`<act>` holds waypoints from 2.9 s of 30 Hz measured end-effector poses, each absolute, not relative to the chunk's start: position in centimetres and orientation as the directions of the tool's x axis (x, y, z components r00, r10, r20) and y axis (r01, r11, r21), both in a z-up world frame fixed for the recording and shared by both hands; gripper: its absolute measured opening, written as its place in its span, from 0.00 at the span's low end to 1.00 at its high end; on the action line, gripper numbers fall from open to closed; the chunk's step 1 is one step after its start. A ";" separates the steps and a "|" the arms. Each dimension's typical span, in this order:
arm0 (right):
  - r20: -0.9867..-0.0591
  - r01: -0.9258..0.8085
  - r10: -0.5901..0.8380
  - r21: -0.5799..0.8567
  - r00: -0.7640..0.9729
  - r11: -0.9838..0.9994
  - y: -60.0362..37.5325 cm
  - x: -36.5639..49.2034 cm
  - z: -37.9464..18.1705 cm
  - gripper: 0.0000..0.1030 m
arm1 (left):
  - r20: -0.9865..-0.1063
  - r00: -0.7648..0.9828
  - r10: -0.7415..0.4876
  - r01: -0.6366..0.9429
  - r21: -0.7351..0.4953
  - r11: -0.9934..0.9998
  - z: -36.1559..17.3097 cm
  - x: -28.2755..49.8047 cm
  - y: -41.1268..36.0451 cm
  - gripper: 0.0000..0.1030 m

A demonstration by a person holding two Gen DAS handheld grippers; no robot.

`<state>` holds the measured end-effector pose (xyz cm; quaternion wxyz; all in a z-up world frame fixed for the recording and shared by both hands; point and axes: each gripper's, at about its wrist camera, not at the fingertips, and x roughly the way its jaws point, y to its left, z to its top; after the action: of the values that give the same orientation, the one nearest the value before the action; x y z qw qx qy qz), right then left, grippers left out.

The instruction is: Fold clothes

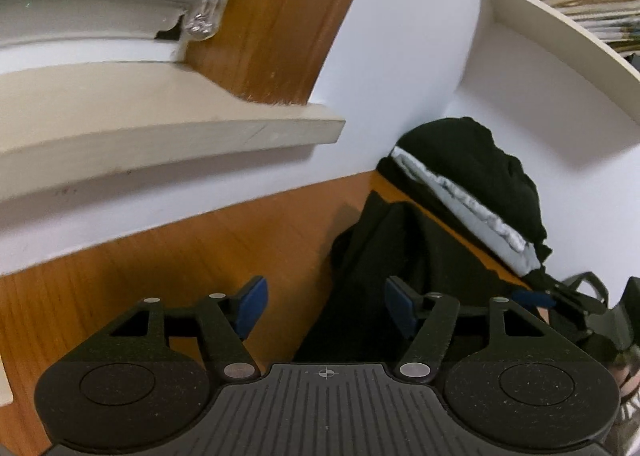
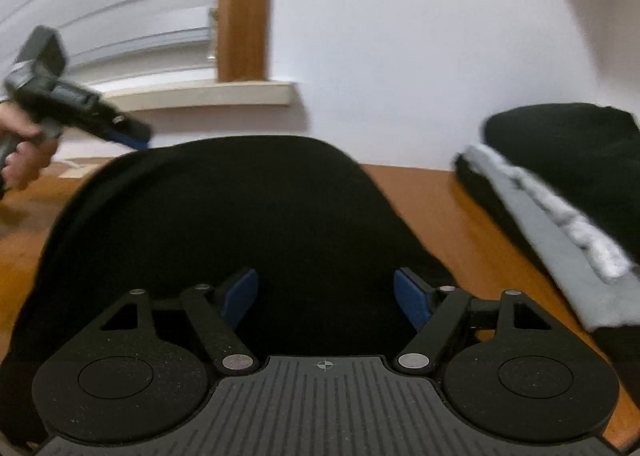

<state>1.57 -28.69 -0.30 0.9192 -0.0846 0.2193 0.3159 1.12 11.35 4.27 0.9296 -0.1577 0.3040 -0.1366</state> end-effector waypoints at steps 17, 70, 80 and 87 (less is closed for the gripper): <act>-0.513 -0.493 0.391 -0.073 0.764 0.867 -27.4 -1.1 -0.6 0.71 | -0.470 0.728 -0.500 0.316 -0.416 0.852 2.6 0.8 11.6 0.64; -0.437 -0.513 0.467 0.016 0.769 0.858 -31.9 6.5 -2.5 0.68 | -0.432 0.720 -0.544 0.400 -0.382 0.833 5.1 14.5 4.0 0.04; -0.452 -0.558 0.504 0.017 0.736 0.830 -32.4 6.8 -2.4 0.68 | -0.438 0.741 -0.509 0.334 -0.417 0.845 3.1 12.4 7.8 0.00; -0.450 -0.554 0.502 0.020 0.738 0.832 -32.4 6.8 -2.4 0.68 | -0.393 0.767 -0.507 0.339 -0.423 0.841 4.5 11.0 9.5 0.00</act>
<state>6.77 -32.43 -2.39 0.9305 -0.0578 0.2241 0.2839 11.05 9.54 4.53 0.9253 -0.1659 0.2531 -0.2284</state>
